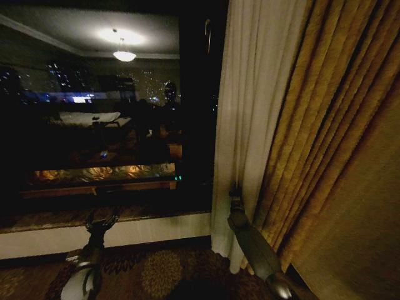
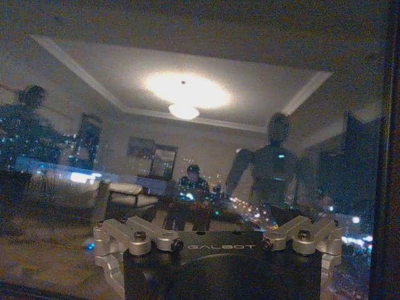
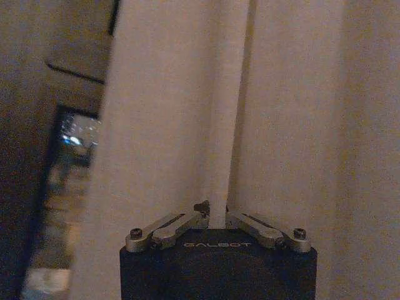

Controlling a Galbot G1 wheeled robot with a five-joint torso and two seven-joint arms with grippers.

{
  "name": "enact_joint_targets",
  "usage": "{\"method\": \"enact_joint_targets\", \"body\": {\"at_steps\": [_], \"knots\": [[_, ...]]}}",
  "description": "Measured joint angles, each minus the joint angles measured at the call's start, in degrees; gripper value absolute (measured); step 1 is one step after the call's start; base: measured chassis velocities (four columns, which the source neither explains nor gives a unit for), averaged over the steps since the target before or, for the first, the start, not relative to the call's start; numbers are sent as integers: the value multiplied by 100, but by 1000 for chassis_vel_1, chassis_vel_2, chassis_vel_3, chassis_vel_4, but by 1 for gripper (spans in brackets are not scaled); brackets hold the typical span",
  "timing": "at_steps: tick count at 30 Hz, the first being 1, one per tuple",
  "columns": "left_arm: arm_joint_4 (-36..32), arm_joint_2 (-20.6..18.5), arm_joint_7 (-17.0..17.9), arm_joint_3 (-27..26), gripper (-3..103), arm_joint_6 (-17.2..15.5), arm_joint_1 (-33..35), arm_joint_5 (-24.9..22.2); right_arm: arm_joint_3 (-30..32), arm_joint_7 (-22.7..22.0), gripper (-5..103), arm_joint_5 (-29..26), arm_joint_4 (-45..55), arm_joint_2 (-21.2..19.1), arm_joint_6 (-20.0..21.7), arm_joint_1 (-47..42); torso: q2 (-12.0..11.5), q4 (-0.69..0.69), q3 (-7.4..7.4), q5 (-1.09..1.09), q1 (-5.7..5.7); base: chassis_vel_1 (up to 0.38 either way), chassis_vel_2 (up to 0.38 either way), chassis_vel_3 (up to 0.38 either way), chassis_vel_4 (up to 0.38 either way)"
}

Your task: Open the curtains by pulling them apart, changing their state from closed to fully open.

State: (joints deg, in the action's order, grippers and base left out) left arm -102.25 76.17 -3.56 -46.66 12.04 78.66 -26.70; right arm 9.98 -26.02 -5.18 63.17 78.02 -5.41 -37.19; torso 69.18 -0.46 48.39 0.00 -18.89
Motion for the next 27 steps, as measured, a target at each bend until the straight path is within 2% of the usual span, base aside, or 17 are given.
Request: {"method": "enact_joint_targets", "body": {"at_steps": [1, 3, 4, 7, 8, 9, 11, 12, 13, 16, 19, 21, 25, 26, 27], "knots": [[0, 0, 0, 0, 100, 0, 0, 0, -30, 59, 0, -90, 107, -13, 1, -41, 0, 0, 0, 0, 0, 0, 0, 0, 0], [0, 0, 0, 0, 100, 0, 0, 0, -166, 516, 0, -520, 597, -143, -110, -271, 0, 0, 0, 0, 0, 0, 0, 0, 0], [0, 0, 0, 0, 100, 0, 0, 0, -166, 516, 0, -520, 597, -143, -110, -271, 0, 0, 0, 0, 0, 0, 0, 0, 0], [0, 0, 0, 0, 100, 0, 0, 0, -324, 1216, 0, -930, 1225, -401, -210, -651, 0, 0, 0, 0, 0, 0, 0, 0, 0], [0, 0, 0, 0, 100, 0, 0, 0, -360, 1454, -2, -1072, 1519, -516, -127, -835, 0, -1, 0, 0, 0, 0, 0, 0, 0], [0, 1, 0, 0, 100, 0, 0, 0, -369, 1581, 3, -1166, 1727, -589, -32, -964, 0, -1, -1, -1, 0, 0, 0, 0, 0], [0, 0, 0, 0, 100, 0, 0, 0, -370, 1637, 3, -1220, 1830, -625, 9, -1036, 0, -1, -1, -1, 0, 0, 0, 0, 0], [0, 0, 0, 0, 100, 0, 0, 0, -370, 1719, 14, -1299, 2027, -695, 36, -1185, 0, -1, -1, 0, 0, 0, 0, 0, 0], [0, 0, 0, 0, 100, 0, 0, 0, -357, 1720, 19, -1291, 2104, -726, 34, -1259, 0, 0, -2, -1, 0, 0, 0, 0, 0], [0, 0, 0, 0, 100, 0, 0, 0, -320, 1701, 25, -1258, 2235, -810, 24, -1404, 0, 0, -1, 0, 0, 0, 0, 0, 0], [0, 0, 0, 0, 100, 0, 0, 0, -264, 1694, 41, -1230, 2548, -1014, 72, -1702, 0, -1, -1, -1, 0, 0, 0, 0, 0], [0, 0, 0, 0, 100, 0, 0, 0, -246, 1693, 41, -1254, 2674, -1071, 99, -1801, 0, 0, -1, 0, 0, 0, 0, 0, 0], [0, 0, 0, 0, 100, 0, 0, 0, -136, 1687, 63, -1347, 3230, -1215, 194, -2184, 1, -1, -2, 0, 1, 0, 0, 0, 0], [0, 0, 0, 0, 100, 0, 0, 0, -136, 1687, 63, -1347, 3230, -1215, 194, -2184, 1, -1, -2, 0, 1, 0, 0, 0, 0], [0, 0, 0, 0, 100, 0, 0, 0, -114, 1684, 68, -1352, 3341, -1228, 219, -2238, 1, -1, -2, 0, 1, 0, 0, 0, 0]]}}
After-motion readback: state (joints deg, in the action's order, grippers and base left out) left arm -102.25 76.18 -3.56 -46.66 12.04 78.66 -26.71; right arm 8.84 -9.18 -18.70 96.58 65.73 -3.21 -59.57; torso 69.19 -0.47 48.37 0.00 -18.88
